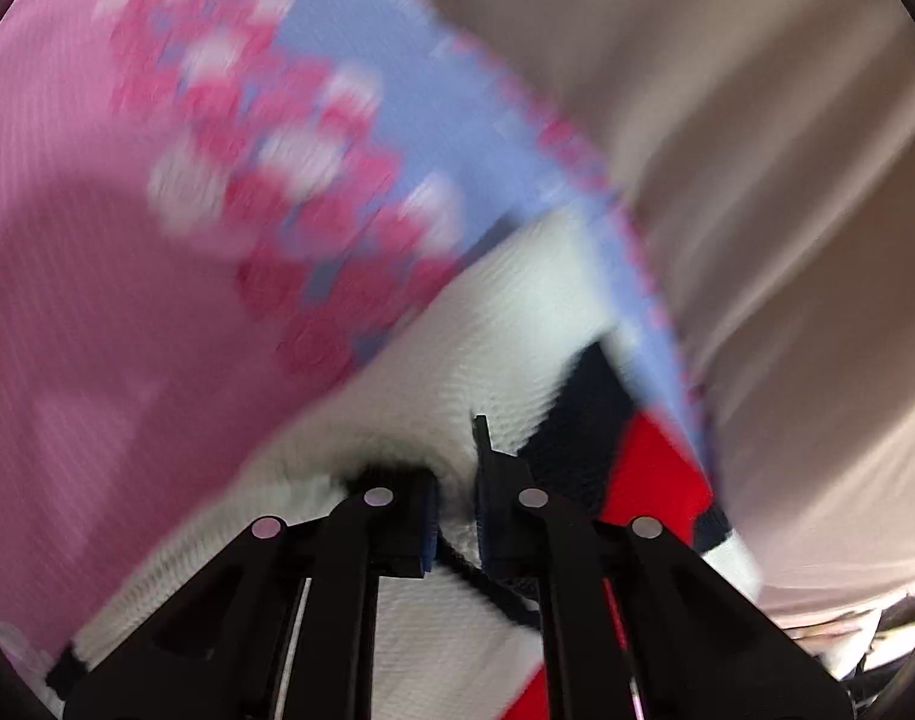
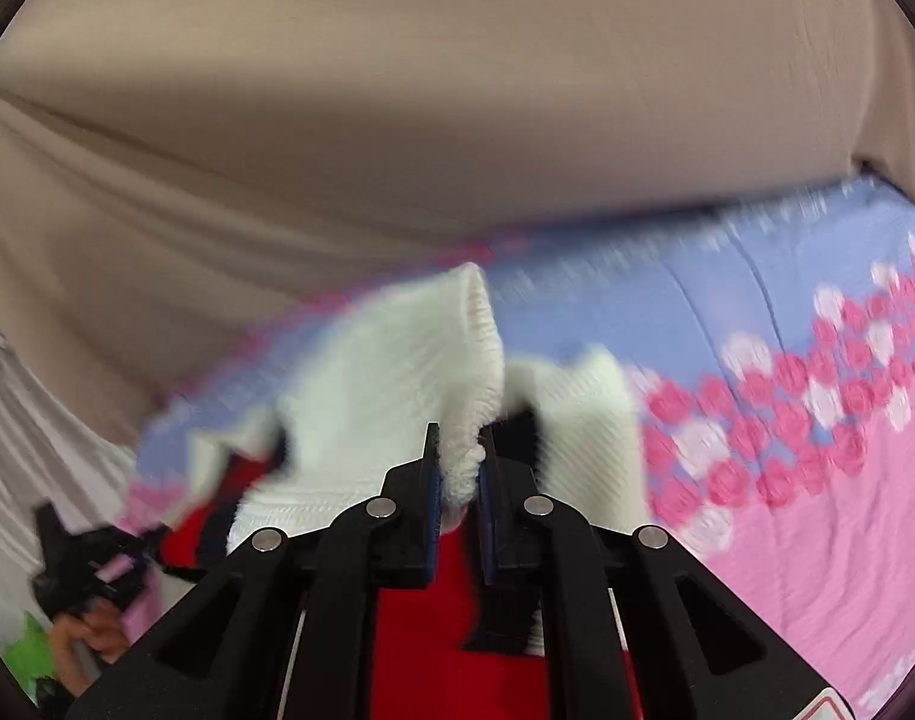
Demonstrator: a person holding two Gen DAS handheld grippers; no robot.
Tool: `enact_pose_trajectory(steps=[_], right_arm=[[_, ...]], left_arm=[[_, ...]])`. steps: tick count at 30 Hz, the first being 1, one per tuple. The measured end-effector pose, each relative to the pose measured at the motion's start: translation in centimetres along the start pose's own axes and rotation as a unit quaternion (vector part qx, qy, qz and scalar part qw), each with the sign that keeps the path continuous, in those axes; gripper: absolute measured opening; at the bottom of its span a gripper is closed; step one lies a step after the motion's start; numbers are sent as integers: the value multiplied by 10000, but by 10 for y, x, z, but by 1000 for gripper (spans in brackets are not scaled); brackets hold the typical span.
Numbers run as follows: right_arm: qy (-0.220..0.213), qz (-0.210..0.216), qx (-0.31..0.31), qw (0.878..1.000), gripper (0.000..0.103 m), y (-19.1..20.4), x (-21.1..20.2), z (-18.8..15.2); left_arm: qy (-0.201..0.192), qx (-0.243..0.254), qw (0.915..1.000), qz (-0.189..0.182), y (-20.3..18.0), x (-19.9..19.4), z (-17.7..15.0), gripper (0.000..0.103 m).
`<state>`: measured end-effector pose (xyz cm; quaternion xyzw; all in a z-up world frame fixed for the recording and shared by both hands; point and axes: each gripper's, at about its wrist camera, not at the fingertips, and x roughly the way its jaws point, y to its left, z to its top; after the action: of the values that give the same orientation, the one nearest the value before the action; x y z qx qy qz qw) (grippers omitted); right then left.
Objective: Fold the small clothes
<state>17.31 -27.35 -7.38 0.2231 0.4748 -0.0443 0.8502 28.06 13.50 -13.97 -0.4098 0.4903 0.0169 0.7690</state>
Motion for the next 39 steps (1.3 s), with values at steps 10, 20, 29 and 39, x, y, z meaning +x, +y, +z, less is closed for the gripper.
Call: enact_pose_trajectory(steps=[10,20,29,39], right_arm=[[2,-634,444,9970,19,-13,-7,-16],[1032,1475,-2153,9598,6,234,62,-15],[1808,939,-2577,9445,0,321,182,0],[1486,1118,-2140,9590,0,322,174,20]], left_arm=[[-37,386,9990,202,3,1,-10,10],[-14,500,9987,54,9,-3,-11,11],[32,525,9984,-189,17,-2,-8,11],[21,538,9983,-223,19,-7,-11,12]])
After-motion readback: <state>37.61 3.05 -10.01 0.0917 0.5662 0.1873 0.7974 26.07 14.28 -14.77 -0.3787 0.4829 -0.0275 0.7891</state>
